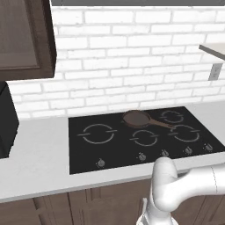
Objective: Pick the kettle from the counter and place it on a stove burner. Then turn the burner on.
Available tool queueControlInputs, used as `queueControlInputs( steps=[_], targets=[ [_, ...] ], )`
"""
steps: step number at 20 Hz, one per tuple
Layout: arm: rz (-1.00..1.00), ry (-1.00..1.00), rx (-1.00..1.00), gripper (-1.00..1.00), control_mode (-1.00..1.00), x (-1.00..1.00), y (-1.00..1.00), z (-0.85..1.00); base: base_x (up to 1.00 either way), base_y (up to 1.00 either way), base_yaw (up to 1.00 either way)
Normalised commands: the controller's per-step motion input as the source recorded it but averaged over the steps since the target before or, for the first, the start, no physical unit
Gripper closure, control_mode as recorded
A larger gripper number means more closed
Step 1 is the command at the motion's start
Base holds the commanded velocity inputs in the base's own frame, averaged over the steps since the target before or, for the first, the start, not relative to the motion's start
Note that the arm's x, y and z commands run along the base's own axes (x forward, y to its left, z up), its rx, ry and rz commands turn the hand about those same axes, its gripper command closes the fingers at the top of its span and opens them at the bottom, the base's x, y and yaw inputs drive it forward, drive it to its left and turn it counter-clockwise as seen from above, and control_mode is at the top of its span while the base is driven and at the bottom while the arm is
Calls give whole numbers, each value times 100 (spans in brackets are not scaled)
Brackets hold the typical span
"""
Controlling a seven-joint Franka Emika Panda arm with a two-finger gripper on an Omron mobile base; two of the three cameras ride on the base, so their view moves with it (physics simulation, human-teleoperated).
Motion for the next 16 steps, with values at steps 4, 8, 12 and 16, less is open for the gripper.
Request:
queueControlInputs(
  steps=[4,8,12,16],
  targets=[
    [0,-34,1,100,-100,-38,19,36,0,0,0],
    [0,-35,9,100,-100,-43,68,61,0,0,0],
    [8,-22,12,100,-100,-26,100,64,0,0,0],
    [8,-16,3,100,-100,0,100,58,0,0,0]
  ],
)
